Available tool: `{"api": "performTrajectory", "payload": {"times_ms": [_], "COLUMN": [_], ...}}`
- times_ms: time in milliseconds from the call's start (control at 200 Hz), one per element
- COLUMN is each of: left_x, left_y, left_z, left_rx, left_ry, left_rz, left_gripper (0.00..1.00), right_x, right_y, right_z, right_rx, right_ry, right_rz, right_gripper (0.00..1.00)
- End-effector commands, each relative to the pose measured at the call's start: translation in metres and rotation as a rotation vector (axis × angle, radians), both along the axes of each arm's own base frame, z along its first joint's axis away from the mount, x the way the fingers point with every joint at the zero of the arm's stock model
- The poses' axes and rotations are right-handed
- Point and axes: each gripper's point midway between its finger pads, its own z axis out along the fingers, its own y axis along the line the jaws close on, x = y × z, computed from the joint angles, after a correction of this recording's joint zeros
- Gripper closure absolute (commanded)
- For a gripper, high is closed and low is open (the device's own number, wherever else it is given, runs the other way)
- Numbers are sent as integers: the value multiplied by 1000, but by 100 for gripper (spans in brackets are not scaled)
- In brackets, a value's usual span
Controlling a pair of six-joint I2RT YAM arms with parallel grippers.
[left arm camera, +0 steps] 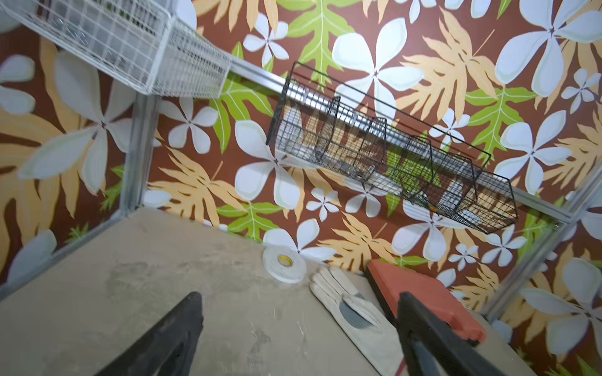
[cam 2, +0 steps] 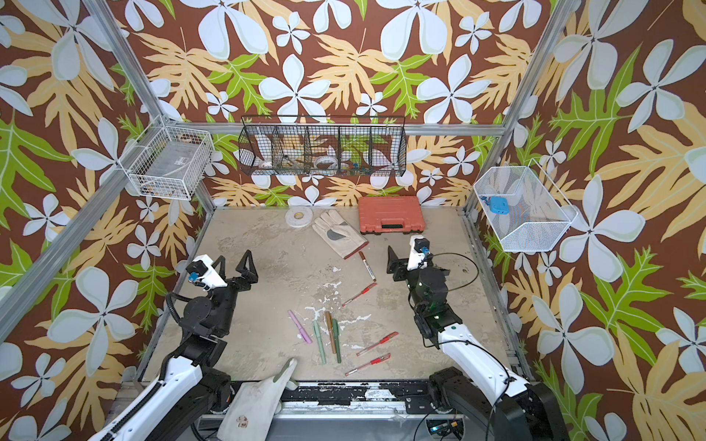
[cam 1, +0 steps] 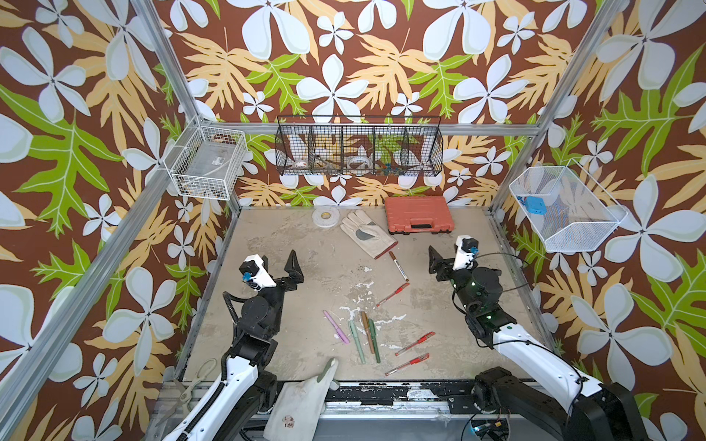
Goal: Remove pen caps from pens
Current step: Pick up the pen from the center of the table.
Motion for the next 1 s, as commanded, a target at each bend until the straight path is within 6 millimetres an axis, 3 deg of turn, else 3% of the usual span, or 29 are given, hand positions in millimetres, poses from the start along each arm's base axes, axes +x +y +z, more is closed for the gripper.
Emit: {"api": "performTrajectory", "payload": {"times_ms": [0,115,225,395,530,691,886,996], "left_x": [4,5,3,1,0,4,26,26], "left_y": [-36,-64,-88,-127,-153,-180,-213,-226], "left_z": [-32,-47,-61,-83,-104,-115,-114,-120], "left_rx": [-83,-138,-183,-139,-147,-144,-198,-193], "left_ry": [171,250,323,414,478,532,576,558], "left_rz": [-200,-345,-432,-522,-617,-692,-730,-780], "left_gripper": [7,12,15,16,20,24,25,27], "right_x": [-11,-22,-24,-5,10,28,45,50], "right_y": [30,52,53,48,59,58,55,52], "right_z": [-17,-25,-52,-107,-129,-154,-176,-189], "right_rx": [-4,-11,-34,-177,-215,-188,-223,-256], "right_ry": [132,202,295,495,568,684,747,768], "right_rz": [107,190,174,101,124,185,177,159], "right_gripper": [19,23,24,26,29,40,39,41]}}
